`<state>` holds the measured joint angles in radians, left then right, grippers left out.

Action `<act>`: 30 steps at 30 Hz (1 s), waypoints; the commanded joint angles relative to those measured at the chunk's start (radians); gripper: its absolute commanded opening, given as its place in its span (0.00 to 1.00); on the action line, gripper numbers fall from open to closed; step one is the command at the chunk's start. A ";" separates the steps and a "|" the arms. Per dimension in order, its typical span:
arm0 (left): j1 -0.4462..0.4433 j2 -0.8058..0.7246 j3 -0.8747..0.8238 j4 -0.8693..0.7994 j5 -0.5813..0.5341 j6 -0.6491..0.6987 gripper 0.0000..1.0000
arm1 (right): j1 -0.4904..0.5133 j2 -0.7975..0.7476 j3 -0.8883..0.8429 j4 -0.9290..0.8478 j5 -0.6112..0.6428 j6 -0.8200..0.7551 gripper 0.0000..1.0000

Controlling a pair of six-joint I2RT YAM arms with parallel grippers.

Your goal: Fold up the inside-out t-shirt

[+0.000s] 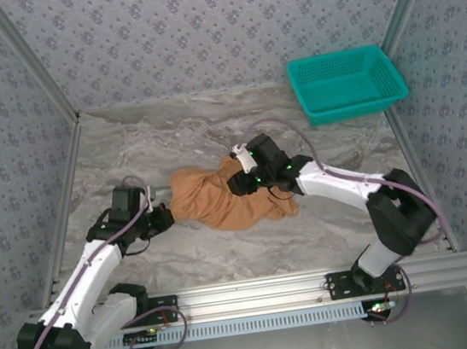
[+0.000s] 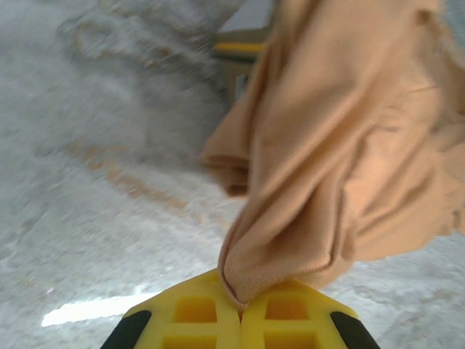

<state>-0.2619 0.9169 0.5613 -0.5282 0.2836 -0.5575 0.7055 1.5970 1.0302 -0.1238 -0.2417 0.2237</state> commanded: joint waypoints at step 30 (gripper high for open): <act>-0.341 0.727 0.613 0.011 -0.453 0.529 0.67 | -0.063 -0.035 -0.189 0.177 -0.154 0.193 0.32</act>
<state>-0.6025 1.6184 1.1164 -0.4622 -0.1543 -0.0994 0.6525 1.5909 0.8612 0.0353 -0.3637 0.3965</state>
